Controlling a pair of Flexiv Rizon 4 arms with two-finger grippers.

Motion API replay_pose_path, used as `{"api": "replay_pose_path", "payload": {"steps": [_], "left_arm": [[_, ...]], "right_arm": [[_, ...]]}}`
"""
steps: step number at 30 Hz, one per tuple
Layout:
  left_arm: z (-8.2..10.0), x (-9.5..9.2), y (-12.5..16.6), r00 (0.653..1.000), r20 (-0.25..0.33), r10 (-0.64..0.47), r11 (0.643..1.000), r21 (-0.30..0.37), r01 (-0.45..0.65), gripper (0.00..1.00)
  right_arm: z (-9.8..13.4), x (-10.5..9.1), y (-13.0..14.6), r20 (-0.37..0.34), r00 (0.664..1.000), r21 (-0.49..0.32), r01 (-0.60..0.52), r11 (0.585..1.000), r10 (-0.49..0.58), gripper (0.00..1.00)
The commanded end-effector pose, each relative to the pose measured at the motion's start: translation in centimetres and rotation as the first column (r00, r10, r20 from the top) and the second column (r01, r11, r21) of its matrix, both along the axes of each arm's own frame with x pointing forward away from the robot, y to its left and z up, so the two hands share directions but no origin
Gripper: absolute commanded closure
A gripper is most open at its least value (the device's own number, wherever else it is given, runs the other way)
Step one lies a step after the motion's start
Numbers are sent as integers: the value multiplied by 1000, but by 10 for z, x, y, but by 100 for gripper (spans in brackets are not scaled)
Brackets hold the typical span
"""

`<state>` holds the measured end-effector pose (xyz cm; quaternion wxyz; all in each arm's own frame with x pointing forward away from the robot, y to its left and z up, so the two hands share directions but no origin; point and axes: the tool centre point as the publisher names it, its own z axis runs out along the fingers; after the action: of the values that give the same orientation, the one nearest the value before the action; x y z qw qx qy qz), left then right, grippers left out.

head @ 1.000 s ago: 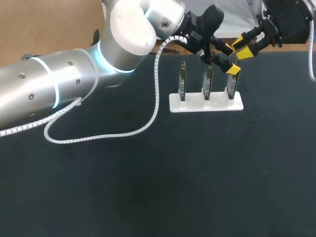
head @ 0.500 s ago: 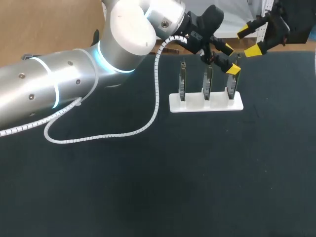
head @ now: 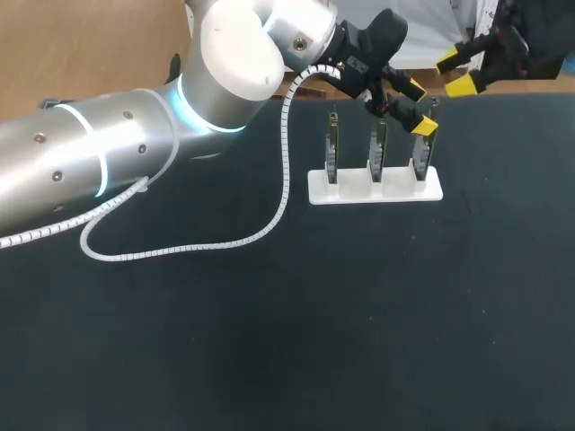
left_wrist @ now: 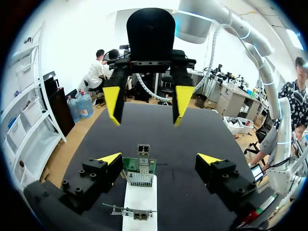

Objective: Pick up the optical module with the left hand, and insert it into the network port with the right hand.

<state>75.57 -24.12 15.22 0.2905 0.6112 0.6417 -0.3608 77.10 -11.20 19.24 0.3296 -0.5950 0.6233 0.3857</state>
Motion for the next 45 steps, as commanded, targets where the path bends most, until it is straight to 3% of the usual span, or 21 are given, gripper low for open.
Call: {"api": "replay_pose_path", "payload": {"steps": [1,45], "left_arm": [[0,0,0,1000,0,0,1000,1,0,0],[0,0,0,1000,0,0,1000,1,0,0]], "right_arm": [[-3,-2,5,6,1000,-4,4,1000,-4,100],[-34,4,6,-37,999,-52,-8,999,6,100]]}}
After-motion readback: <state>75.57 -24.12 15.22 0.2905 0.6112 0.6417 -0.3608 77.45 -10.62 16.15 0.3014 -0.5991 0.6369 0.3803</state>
